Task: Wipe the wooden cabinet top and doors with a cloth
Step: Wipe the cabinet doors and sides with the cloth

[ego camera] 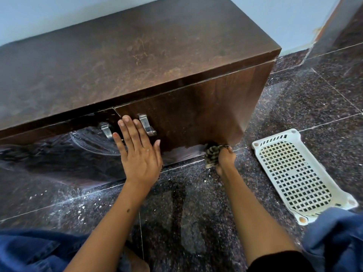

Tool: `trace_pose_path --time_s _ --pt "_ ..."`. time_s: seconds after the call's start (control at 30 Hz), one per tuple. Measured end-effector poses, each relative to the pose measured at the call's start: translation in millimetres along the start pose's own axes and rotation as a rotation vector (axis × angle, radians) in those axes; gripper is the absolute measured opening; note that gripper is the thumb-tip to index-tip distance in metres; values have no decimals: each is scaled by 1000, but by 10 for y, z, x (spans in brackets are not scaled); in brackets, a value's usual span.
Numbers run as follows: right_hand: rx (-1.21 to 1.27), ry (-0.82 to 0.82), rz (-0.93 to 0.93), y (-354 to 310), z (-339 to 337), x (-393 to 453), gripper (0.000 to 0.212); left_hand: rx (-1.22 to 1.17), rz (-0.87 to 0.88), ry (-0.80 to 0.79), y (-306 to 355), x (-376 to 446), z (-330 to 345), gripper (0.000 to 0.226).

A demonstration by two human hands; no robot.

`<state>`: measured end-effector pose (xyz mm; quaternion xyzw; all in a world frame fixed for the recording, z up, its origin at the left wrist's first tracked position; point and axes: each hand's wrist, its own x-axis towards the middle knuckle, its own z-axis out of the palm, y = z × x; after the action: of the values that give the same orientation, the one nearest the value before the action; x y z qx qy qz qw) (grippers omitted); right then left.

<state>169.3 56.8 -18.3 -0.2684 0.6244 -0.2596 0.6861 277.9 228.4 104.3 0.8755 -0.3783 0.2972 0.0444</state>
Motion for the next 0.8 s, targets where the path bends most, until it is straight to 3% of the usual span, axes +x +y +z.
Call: trace_pose_path --time_s 0.23,0.43,0.6,0.73,0.8 --pt "-141 192 -332 -108 22 54 54 -3 -6 -5 3 8 12 78" --pt "-11 25 -11 -23 -45 92 41 -5 13 7 -21 -2 22 77" --pt "21 -70 70 136 195 -227 17 -23 -11 16 4 1 41 74" --pt "31 -120 120 209 348 -438 24 -42 -15 23 -1 -2 45 74" --pt "55 -57 103 126 297 -424 24 -43 -6 20 -12 -6 41 74"
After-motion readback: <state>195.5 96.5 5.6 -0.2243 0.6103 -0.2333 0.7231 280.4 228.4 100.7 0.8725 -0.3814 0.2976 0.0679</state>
